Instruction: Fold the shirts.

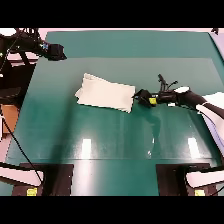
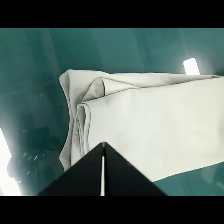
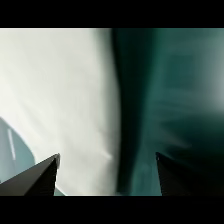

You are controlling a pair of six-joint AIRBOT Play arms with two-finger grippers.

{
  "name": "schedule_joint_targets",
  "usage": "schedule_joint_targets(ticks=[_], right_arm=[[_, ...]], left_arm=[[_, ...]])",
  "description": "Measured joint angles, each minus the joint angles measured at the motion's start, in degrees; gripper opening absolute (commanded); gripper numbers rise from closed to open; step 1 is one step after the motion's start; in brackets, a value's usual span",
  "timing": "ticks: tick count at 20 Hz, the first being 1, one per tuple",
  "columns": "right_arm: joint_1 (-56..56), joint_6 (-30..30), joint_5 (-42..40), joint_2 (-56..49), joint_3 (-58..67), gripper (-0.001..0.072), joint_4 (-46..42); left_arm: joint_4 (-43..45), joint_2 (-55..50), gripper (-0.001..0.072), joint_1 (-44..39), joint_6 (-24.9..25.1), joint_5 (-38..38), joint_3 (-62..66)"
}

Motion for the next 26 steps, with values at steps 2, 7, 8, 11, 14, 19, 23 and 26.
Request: schedule_joint_targets(ticks=[2,7,8,11,14,19,23,26], right_arm=[[2.7,-1.2,-0.5,-3.2,2.4,0.0704,1.6],[9.7,-2.0,-4.1,-9.2,9.9,0.0051,3.8],[10.5,-1.7,-4.6,-10.2,11.2,0.0017,4.6],[12.3,-1.4,-6.0,-11.6,15.2,0.0017,4.2],[13.0,-0.2,-4.4,-11.7,20.6,0.0016,5.1],[11.5,5.4,-4.2,-6.8,33.6,0.0015,5.2],[4.0,14.3,-5.6,-2.4,46.0,0.0015,1.5],[-5.2,23.6,-3.8,0.5,53.9,0.0015,-4.2]], left_arm=[[0.0,0.0,0.003,0.1,0.0,-0.1,0.0],[0.0,0.0,0.0031,0.0,0.0,-0.6,0.0],[0.0,0.0,0.003,0.0,0.0,-0.9,0.0],[0.0,0.0,0.0031,0.0,0.0,-1.4,0.0],[0.0,0.0,0.003,0.0,-0.2,-1.6,0.0],[0.0,0.0,0.003,0.0,-1.2,-2.8,0.0],[0.0,0.0,0.003,0.0,-3.4,-5.8,0.0],[0.1,0.0,0.003,0.0,-5.7,-7.6,0.0]])
